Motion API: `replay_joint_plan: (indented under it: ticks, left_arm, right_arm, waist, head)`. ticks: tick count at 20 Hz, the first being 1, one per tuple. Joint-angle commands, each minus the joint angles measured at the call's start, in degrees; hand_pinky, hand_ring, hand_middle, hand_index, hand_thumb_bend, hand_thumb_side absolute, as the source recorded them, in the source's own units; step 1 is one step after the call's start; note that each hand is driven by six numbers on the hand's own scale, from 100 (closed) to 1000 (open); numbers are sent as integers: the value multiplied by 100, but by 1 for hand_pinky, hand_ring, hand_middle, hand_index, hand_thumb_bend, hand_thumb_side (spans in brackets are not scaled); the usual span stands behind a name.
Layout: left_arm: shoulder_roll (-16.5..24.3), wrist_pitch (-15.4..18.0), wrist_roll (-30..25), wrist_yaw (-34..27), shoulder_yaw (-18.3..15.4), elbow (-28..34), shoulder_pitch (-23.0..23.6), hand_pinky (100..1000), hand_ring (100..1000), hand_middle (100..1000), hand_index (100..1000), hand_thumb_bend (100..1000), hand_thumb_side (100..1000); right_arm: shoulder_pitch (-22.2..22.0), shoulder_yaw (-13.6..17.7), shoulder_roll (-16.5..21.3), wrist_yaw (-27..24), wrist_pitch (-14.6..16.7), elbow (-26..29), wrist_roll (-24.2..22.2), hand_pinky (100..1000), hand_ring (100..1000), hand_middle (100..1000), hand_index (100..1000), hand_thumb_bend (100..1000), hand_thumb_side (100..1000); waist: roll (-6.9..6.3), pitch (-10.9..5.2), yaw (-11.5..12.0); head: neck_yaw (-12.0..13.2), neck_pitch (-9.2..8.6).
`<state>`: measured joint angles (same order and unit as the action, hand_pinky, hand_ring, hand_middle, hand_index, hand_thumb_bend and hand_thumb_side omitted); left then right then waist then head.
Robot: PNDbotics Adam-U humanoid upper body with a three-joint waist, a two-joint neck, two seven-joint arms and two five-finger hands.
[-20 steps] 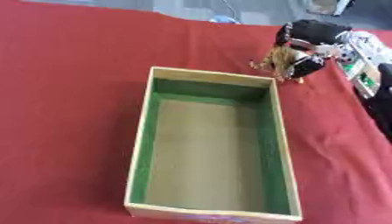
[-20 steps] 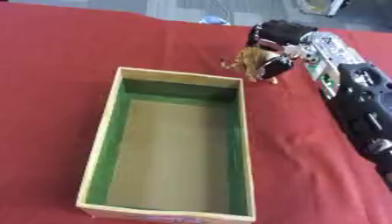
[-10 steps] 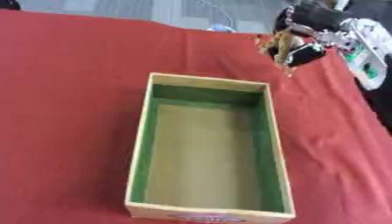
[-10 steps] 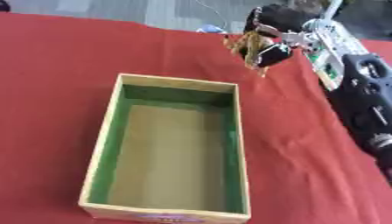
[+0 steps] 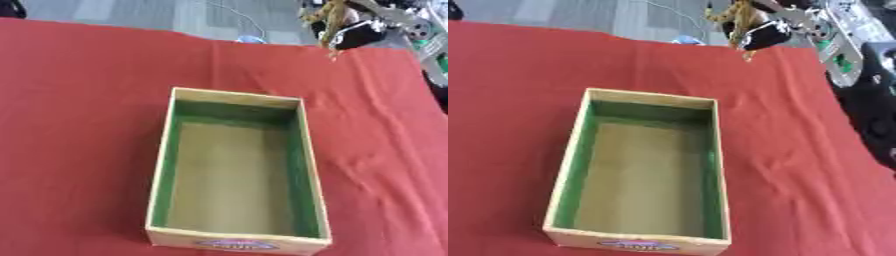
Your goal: Pick up objects on the table and place them in the box.
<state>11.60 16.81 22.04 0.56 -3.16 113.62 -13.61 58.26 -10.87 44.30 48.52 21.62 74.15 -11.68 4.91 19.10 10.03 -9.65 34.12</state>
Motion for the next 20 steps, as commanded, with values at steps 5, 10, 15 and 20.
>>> replay_joint_plan:
  ticks: [5, 10, 15, 20]
  left_arm:
    - [108, -8, -23, -84, -38, 97, -32, 519, 501, 534, 690, 100, 752]
    - [98, -11, -65, -143, -13, 97, -44, 520, 501, 534, 690, 100, 751]
    - [89, 3, -83, -195, -11, 97, -53, 521, 502, 534, 690, 100, 750]
    - [81, 12, -82, -220, -20, 97, -51, 521, 502, 534, 690, 100, 749]
  right_arm:
    - [243, -187, 238, -133, -215, 1127, 11, 759, 635, 240, 137, 100, 300]
    - [247, -517, 26, -231, -355, 1817, -310, 757, 636, 247, 143, 100, 292]
    - [173, -747, -415, -282, -653, 2477, -847, 754, 627, 247, 146, 100, 292]
    - [-10, -909, -861, -113, -761, 2814, -1150, 752, 625, 252, 149, 100, 288]
  waist:
    - [-56, -235, -41]
    - [-81, -300, -34]
    - [-115, -358, -19]
    - [-130, -377, -27]
  head:
    - [18, 119]
    - [-8, 178]
    - [-36, 217]
    - [-19, 251]
